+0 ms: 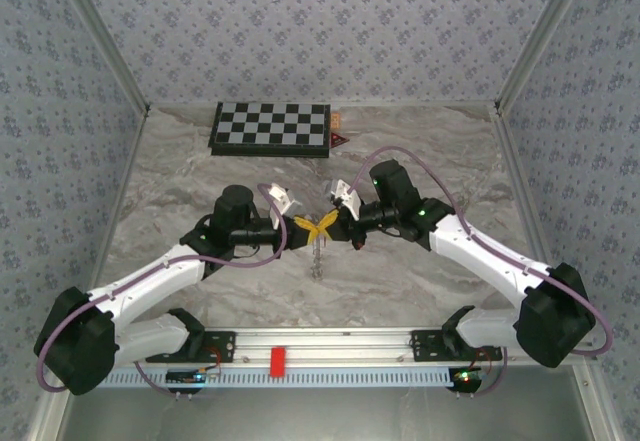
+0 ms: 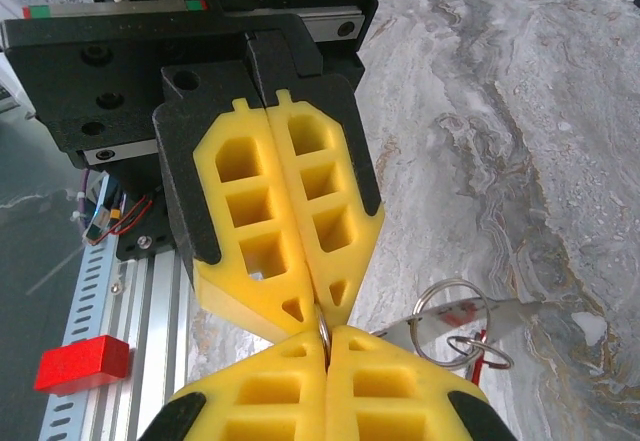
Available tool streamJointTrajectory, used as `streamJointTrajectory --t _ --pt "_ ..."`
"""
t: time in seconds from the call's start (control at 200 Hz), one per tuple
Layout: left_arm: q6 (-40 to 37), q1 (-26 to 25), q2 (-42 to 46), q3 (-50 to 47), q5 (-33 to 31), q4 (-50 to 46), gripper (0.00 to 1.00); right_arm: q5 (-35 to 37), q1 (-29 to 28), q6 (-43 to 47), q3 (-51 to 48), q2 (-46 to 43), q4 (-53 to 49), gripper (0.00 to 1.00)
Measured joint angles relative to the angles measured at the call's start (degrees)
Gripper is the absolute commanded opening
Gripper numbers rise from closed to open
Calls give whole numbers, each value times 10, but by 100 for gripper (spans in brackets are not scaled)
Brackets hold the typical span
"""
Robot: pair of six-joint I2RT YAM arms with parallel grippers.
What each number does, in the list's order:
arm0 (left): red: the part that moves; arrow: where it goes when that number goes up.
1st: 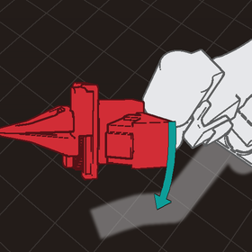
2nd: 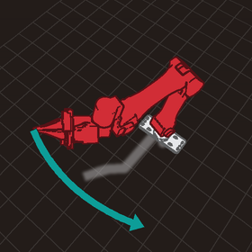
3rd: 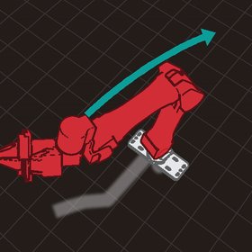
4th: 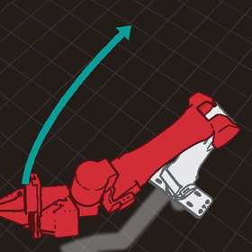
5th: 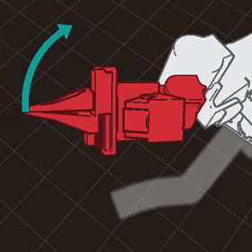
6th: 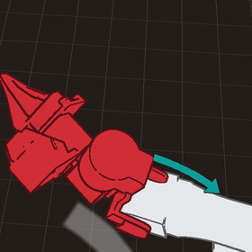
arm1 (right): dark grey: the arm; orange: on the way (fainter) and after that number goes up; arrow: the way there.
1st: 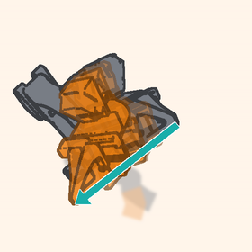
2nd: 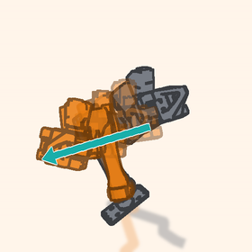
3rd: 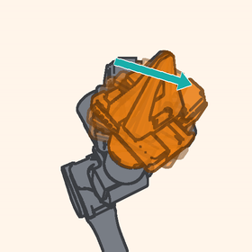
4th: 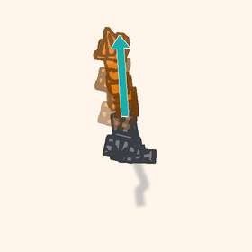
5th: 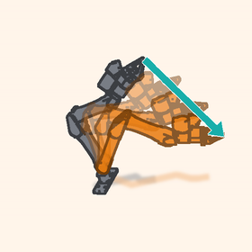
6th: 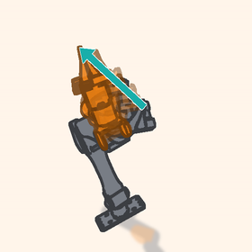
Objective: Put the keys on the keyring
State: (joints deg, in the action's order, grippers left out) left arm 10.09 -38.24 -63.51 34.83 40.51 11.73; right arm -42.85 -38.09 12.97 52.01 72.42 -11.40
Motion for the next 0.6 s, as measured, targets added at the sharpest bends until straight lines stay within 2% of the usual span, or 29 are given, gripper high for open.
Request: streamJointTrajectory --t 0.06,0.14,0.19,0.38,0.6 --pt "0 0 0 0 0 0 0 3 0 0 0 -1 0 3" --pt "7 0 0 0 -3 10 0 11 -1 -2 -2 -7 5 21" --pt "16 -1 0 -2 -3 24 0 23 -1 -10 -9 -17 18 26" --pt "53 -1 0 -18 -17 106 0 90 -1 -29 -73 -89 82 31" --pt "94 -1 0 -37 -39 185 0 156 -1 -43 -142 -160 155 31"
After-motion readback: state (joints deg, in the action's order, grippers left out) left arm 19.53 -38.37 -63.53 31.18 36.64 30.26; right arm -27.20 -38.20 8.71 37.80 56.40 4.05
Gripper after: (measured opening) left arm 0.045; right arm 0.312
